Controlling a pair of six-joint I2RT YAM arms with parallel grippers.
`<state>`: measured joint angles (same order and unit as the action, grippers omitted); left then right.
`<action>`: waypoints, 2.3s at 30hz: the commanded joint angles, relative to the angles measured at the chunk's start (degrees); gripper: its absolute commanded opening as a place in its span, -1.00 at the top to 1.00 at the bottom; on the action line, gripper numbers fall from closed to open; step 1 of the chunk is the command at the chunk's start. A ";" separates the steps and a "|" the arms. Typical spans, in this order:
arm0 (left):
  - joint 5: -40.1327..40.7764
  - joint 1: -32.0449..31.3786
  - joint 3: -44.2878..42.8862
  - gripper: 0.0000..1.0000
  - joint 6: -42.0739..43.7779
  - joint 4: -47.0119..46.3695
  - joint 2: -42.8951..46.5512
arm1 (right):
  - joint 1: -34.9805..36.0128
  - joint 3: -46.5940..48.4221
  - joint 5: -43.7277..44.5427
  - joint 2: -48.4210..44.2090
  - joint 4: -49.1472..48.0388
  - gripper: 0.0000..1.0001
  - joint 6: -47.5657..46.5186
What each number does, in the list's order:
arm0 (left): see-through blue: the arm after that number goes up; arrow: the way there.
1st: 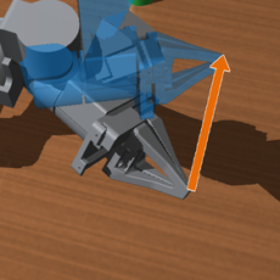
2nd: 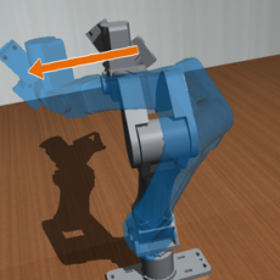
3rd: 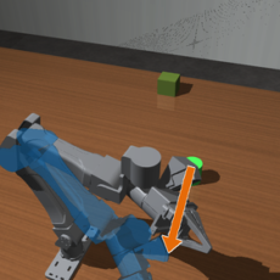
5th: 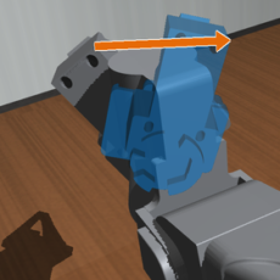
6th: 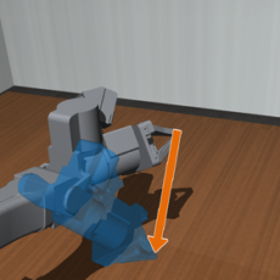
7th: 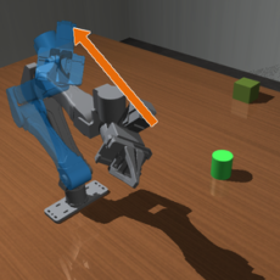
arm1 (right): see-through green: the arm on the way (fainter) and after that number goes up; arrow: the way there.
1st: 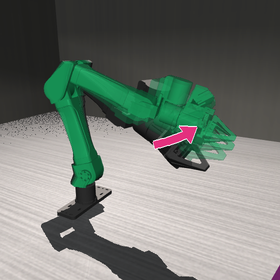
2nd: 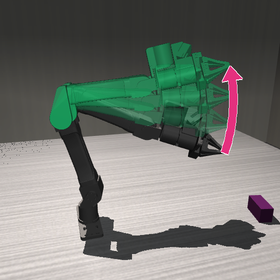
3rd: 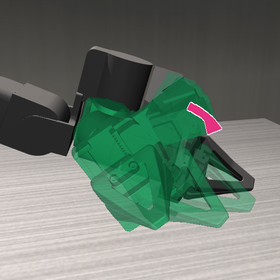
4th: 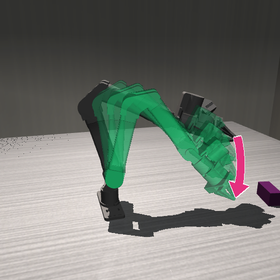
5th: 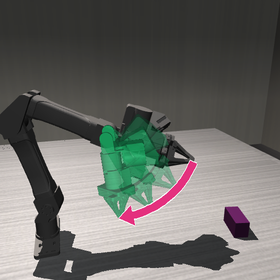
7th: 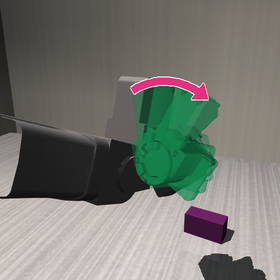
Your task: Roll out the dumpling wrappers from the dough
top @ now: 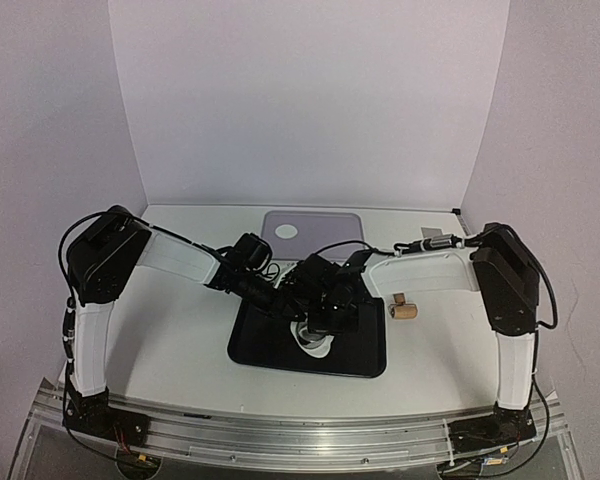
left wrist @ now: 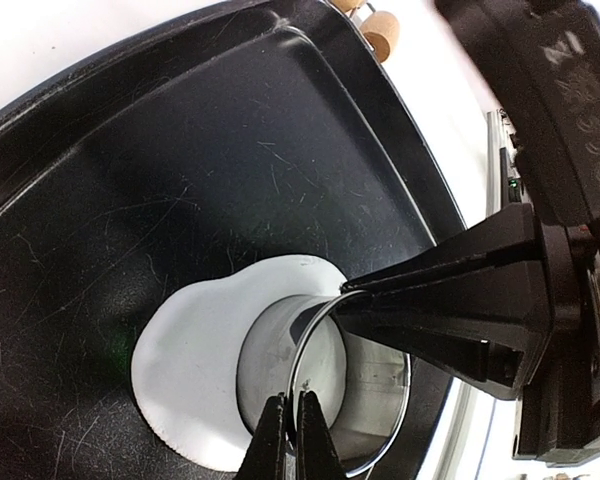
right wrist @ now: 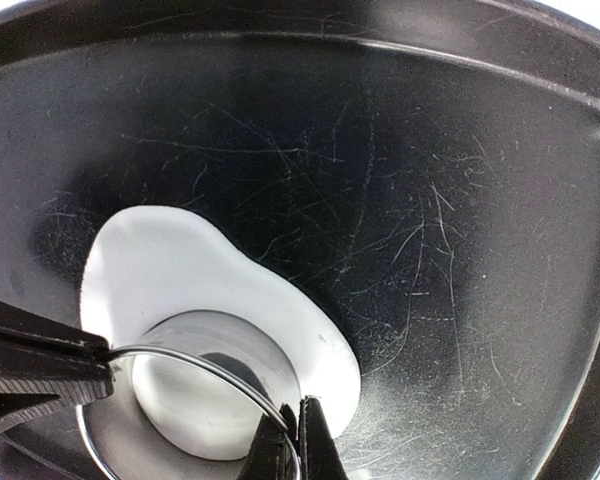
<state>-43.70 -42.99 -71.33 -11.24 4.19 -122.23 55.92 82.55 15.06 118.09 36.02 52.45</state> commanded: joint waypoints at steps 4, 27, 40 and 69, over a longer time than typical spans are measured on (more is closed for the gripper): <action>17.40 0.47 -0.46 1.00 0.37 21.95 -10.94 | 6.19 -8.01 1.05 2.86 -3.53 1.00 8.57; 10.17 -1.00 3.52 1.00 0.75 22.99 -7.77 | 1.07 -4.46 5.30 2.02 -8.96 1.00 -5.16; 16.12 0.45 -7.14 1.00 0.88 20.39 -9.99 | 9.57 -8.94 5.64 1.85 -8.86 1.00 12.73; 16.77 0.95 -2.60 1.00 4.33 22.59 -10.50 | 9.20 -8.62 3.66 1.45 -8.33 1.00 8.91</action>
<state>-40.80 -42.64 -74.43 -11.25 10.05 -121.60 61.25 77.89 26.96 116.84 27.77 54.80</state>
